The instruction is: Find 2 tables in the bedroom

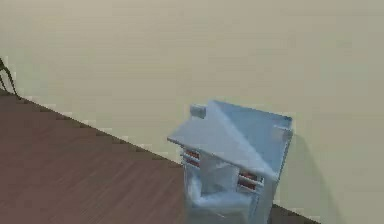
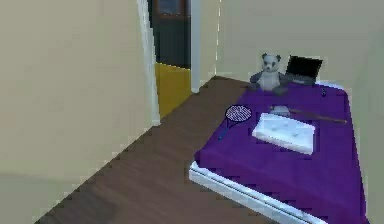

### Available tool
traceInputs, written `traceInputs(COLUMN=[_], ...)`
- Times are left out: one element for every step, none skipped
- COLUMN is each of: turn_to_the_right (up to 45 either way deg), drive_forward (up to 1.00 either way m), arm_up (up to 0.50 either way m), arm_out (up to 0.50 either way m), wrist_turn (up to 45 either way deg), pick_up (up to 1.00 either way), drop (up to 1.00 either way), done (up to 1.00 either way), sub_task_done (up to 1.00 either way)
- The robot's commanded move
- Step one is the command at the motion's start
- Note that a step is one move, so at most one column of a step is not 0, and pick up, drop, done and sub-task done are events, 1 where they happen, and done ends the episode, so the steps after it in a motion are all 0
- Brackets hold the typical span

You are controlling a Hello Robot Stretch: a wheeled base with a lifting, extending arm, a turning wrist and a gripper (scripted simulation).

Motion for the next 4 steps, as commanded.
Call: traceInputs(turn_to_the_right=[-45.0, -9.0, 0.0, 0.0], drive_forward=[0.00, 0.00, 1.00, 0.90], arm_up=[0.00, 0.00, 0.00, 0.00], arm_out=[0.00, 0.00, 0.00, 0.00], wrist_turn=[0.0, 0.0, 0.0, 0.0], pick_up=[0.00, 0.00, 0.00, 0.00], drop=[0.00, 0.00, 0.00, 0.00], done=[0.00, 0.00, 0.00, 0.00], sub_task_done=[0.00, 0.00, 0.00, 0.00])
